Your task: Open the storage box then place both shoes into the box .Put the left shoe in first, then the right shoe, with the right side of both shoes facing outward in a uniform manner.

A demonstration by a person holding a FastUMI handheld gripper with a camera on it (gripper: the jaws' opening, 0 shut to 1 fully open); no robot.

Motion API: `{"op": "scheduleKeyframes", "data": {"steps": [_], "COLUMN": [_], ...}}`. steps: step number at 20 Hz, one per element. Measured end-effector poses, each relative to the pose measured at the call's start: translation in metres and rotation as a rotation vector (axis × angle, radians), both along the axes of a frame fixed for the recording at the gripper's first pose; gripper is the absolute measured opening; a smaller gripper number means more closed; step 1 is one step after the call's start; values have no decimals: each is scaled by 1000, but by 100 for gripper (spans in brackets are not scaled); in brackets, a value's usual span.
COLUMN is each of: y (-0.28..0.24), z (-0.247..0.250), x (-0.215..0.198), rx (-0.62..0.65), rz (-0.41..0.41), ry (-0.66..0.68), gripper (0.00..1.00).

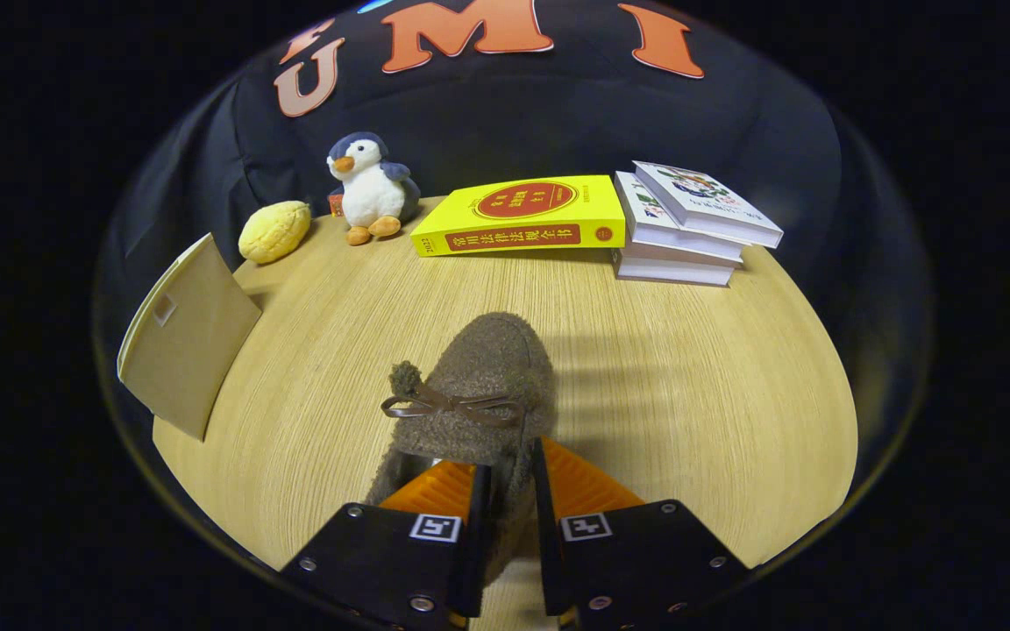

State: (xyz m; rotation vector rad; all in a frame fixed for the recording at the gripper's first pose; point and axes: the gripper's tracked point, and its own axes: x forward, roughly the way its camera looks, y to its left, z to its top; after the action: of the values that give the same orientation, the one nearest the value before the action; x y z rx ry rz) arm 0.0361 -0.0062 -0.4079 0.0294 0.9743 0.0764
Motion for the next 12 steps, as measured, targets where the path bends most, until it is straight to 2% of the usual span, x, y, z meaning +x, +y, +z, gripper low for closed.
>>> {"op": "scheduleKeyframes", "data": {"steps": [4,6,10,12], "y": [-7,-8,-1,14], "z": [-5,-4,12,32], "x": [6,6,0,1], "rx": [-24,-21,-16,-4], "rz": [-61,-78,-155,-165], "ry": [-23,-20,15,0], "gripper": [9,5,4,4]}}
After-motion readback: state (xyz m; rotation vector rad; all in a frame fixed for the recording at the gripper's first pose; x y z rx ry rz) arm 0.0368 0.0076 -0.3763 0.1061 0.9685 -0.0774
